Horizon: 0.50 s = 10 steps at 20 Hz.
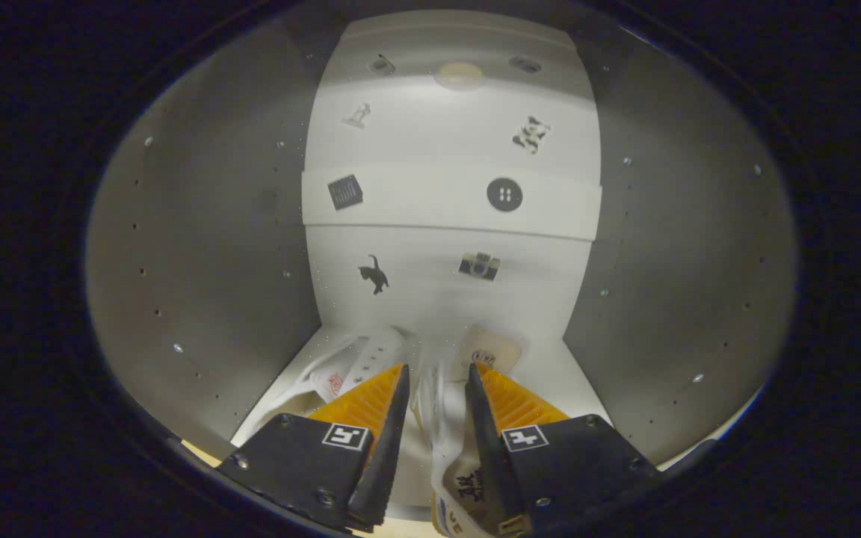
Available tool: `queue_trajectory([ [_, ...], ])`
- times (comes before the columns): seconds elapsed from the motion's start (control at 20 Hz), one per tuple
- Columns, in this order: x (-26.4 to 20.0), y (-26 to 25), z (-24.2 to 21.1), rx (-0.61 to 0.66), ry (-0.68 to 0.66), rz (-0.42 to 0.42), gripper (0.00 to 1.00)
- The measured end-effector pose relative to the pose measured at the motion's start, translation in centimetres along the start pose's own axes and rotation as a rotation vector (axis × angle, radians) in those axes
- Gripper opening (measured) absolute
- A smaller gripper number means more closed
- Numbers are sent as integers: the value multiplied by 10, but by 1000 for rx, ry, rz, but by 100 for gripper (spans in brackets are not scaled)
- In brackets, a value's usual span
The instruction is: Open the shoe cabinet door, grab the shoes and put them into the shoe cabinet, then close the shoe cabinet door.
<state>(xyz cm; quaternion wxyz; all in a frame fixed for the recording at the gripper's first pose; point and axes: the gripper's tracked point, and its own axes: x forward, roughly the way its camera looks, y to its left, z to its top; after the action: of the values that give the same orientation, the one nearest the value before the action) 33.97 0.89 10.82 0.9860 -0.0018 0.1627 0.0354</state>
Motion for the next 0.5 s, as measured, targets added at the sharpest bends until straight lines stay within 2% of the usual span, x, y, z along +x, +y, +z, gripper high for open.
queue_trajectory([
  [0.2,-25,6,9,11,-35,8,85],
  [0.3,-38,0,8,34,-39,-23,91],
  [0.5,-79,-1,9,43,-69,-35,95],
])
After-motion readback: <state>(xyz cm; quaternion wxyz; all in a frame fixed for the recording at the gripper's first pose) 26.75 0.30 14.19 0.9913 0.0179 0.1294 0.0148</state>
